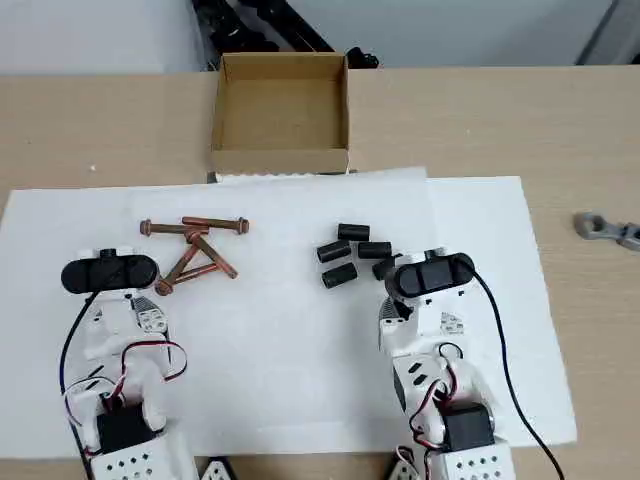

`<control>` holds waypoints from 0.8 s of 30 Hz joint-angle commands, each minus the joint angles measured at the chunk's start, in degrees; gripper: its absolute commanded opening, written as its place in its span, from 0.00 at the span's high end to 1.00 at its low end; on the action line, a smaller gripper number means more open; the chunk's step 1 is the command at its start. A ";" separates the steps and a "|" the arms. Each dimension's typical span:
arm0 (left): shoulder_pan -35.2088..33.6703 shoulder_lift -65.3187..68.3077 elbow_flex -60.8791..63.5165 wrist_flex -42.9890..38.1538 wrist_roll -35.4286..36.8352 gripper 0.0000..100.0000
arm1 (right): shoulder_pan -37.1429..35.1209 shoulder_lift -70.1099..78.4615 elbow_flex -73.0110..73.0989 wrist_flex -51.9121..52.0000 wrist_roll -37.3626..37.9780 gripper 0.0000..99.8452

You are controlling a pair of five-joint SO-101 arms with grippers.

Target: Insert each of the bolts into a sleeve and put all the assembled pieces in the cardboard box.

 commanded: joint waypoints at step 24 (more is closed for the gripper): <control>-0.35 -0.44 -0.57 -0.88 0.09 1.00 | -0.04 -0.66 0.26 -0.75 0.62 1.00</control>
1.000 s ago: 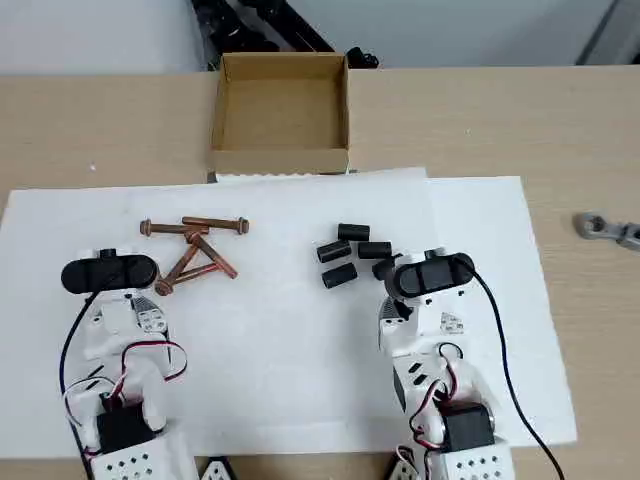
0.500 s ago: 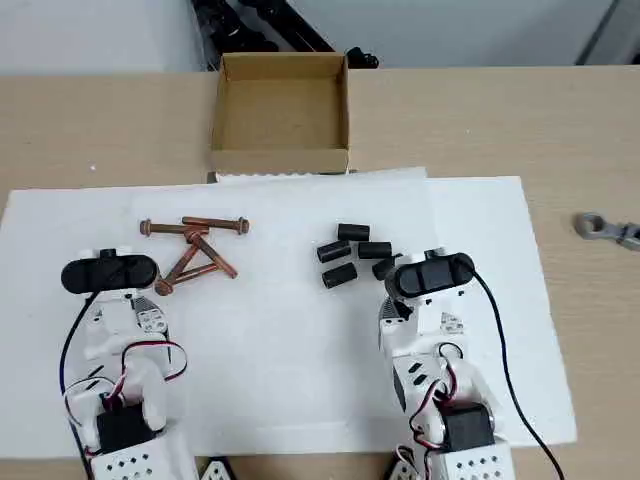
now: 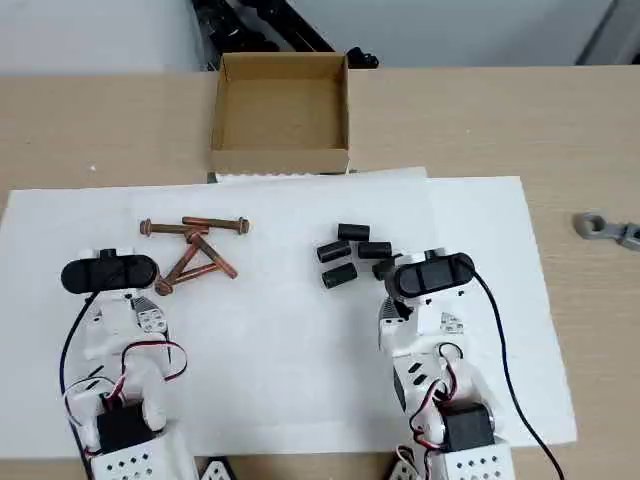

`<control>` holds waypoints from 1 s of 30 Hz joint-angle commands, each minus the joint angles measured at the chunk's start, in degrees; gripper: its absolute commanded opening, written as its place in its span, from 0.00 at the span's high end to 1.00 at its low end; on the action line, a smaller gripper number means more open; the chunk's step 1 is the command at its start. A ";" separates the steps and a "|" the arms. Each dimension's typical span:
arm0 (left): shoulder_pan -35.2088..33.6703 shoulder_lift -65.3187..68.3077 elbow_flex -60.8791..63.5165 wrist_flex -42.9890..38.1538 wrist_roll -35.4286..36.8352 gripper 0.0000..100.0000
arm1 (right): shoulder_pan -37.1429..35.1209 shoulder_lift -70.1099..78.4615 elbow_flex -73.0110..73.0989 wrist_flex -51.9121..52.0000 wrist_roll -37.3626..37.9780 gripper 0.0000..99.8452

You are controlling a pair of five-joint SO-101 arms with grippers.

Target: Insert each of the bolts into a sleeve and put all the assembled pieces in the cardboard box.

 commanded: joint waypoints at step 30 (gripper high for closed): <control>-1.93 -0.09 -8.04 9.23 7.47 1.00 | -0.04 -0.57 -5.36 6.90 6.07 1.00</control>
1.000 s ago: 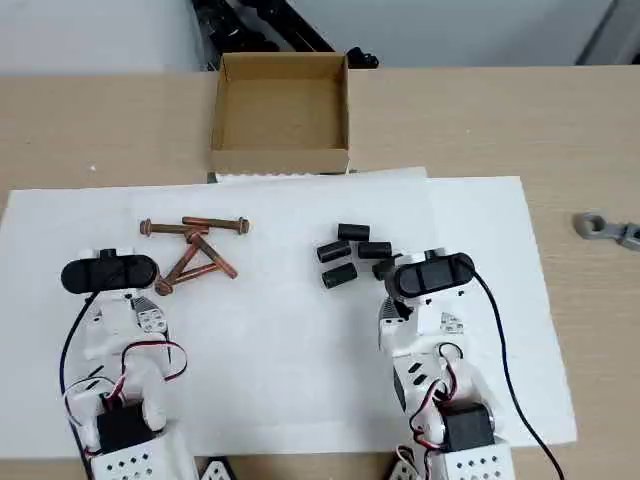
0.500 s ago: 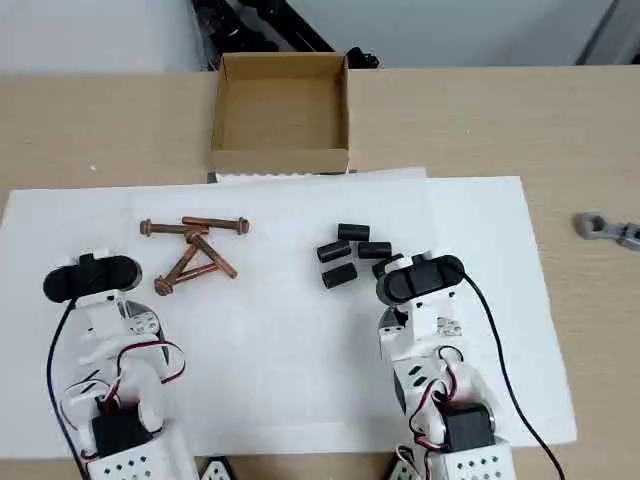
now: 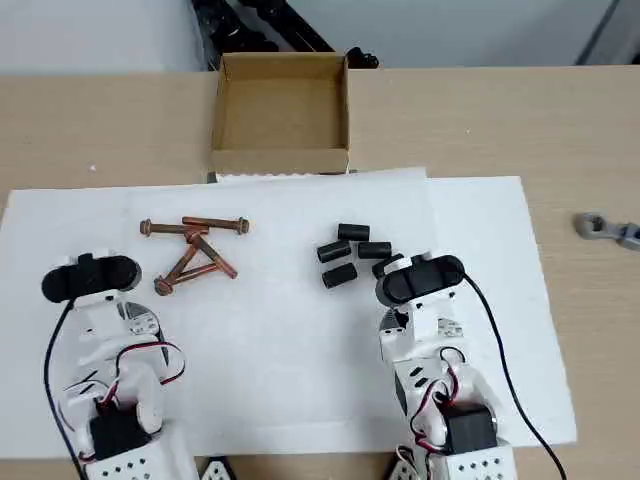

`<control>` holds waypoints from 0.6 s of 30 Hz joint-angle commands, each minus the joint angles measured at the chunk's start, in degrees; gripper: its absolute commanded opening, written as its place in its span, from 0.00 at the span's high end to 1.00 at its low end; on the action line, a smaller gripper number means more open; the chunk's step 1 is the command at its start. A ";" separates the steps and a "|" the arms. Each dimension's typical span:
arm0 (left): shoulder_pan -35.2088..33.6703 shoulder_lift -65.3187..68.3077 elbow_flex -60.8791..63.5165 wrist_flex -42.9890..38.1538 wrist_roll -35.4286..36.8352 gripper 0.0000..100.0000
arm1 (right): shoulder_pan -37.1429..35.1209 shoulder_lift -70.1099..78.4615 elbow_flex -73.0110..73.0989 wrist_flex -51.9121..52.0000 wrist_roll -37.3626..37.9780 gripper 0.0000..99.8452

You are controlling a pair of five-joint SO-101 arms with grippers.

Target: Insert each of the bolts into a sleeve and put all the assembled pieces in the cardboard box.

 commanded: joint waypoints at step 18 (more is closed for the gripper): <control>-0.18 -0.18 -12.79 6.07 0.53 1.00 | 0.48 -0.57 -10.02 3.47 0.44 1.00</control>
